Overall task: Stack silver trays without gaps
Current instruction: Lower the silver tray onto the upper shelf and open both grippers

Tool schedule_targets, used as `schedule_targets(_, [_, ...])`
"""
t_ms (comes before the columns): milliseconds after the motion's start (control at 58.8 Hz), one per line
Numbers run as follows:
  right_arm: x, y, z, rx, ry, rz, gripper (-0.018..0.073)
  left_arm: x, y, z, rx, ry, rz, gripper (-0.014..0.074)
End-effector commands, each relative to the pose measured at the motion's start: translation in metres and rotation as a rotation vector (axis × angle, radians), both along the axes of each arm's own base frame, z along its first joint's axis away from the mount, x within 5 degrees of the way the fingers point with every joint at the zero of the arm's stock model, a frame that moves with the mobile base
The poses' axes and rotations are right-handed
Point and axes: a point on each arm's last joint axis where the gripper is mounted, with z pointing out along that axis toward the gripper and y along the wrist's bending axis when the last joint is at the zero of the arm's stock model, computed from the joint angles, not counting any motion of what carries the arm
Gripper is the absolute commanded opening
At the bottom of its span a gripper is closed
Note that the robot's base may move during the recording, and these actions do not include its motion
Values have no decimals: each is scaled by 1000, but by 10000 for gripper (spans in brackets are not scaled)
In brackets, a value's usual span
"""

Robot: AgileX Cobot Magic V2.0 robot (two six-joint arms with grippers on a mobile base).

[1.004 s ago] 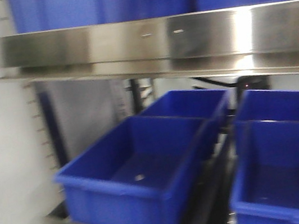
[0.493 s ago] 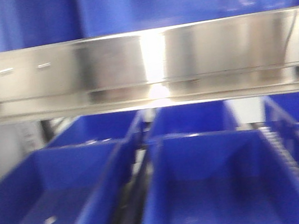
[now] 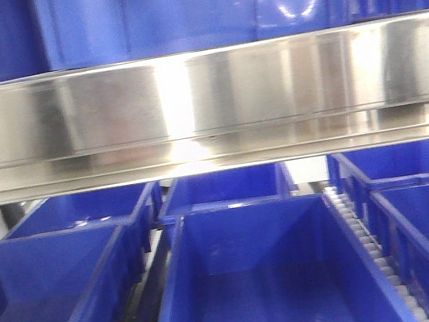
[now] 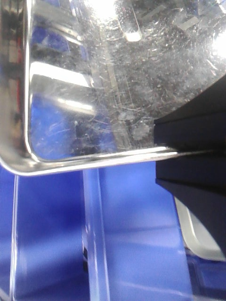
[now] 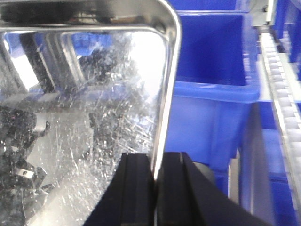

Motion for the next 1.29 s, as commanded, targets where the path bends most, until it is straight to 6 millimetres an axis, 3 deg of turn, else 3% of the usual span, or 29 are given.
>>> schedule_targets(0, [-2, 2, 10, -1, -64, 8, -69, -6, -3, 12, -41, -55, -33, -8])
schedule_targets(783, [-2, 2, 9, -3, -53, 10, -69, -6, -2, 9, -23, -28, -22, -8])
schedule_targets(987, [3, 4, -8, -25, 72, 22, -69, -6, 2, -17, 71, 109, 20, -8])
schedule_targets(1276, [32, 10, -62, -70, 338, 40, -69, 0, -2, -80, 205, 256, 27, -8])
